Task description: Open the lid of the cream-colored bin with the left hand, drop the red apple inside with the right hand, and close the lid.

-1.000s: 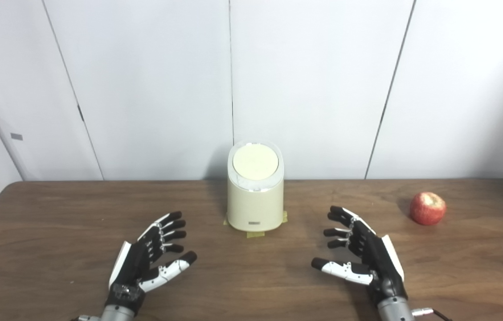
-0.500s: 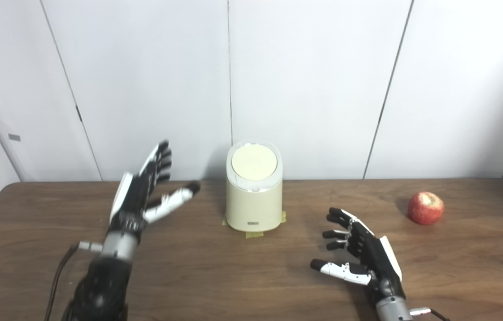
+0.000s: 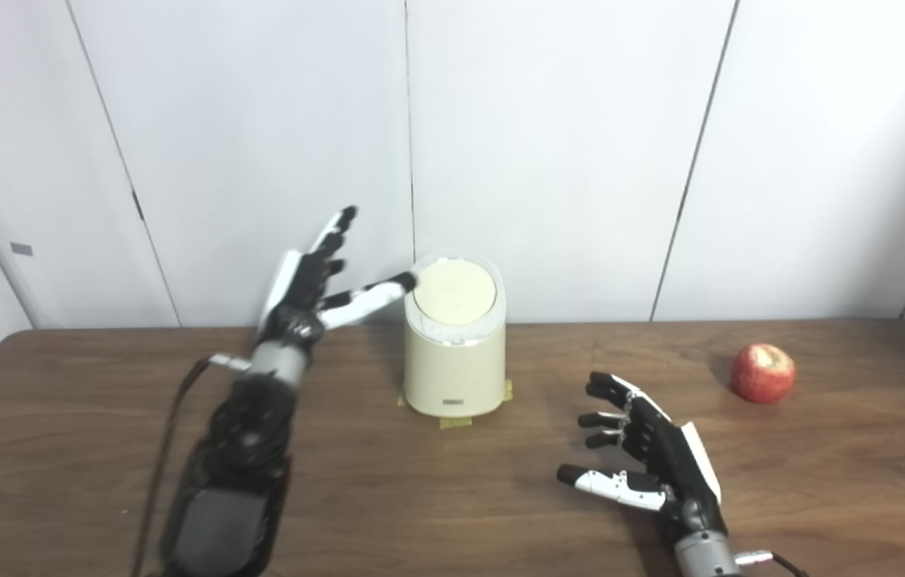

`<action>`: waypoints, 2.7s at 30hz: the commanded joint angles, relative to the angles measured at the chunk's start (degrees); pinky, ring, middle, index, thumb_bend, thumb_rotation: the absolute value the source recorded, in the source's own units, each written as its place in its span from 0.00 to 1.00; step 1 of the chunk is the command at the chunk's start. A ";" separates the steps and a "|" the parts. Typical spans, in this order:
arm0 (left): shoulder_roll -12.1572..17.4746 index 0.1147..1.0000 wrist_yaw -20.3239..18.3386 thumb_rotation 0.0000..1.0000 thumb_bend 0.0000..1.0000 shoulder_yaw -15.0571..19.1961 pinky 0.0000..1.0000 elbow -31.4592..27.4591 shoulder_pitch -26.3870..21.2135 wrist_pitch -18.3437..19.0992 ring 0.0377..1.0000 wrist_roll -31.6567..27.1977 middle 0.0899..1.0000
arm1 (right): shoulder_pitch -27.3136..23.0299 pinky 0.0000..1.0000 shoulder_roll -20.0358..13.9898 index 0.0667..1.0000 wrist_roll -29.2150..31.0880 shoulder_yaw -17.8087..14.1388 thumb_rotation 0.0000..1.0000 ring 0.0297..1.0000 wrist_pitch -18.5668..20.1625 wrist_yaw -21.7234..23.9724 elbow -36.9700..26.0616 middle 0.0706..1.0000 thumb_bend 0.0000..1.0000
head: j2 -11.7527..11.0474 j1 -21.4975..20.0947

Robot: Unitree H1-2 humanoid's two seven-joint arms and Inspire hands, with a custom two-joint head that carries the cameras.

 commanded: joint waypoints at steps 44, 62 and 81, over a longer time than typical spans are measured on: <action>2.97 1.00 7.71 0.03 0.87 -13.66 0.84 15.61 -11.06 0.61 0.99 25.62 1.00 | -2.10 0.55 -0.74 0.79 0.84 -0.46 0.15 0.66 -1.87 0.35 -0.60 0.80 0.76 | 0.79 -1.26; 11.28 1.00 -5.32 0.05 1.00 -32.11 0.72 8.54 -11.18 10.82 0.86 56.63 0.95 | -2.09 0.54 -0.60 0.78 1.52 -0.72 0.12 0.65 -1.55 0.56 -1.26 0.80 0.76 | 1.19 -0.78; -1.40 0.84 3.56 0.27 0.76 5.24 0.67 -14.46 9.55 -2.30 0.81 4.25 0.83 | -2.28 0.54 -1.12 0.78 1.36 -1.44 0.14 0.65 -2.31 0.29 -0.56 0.80 0.74 | 1.08 -0.21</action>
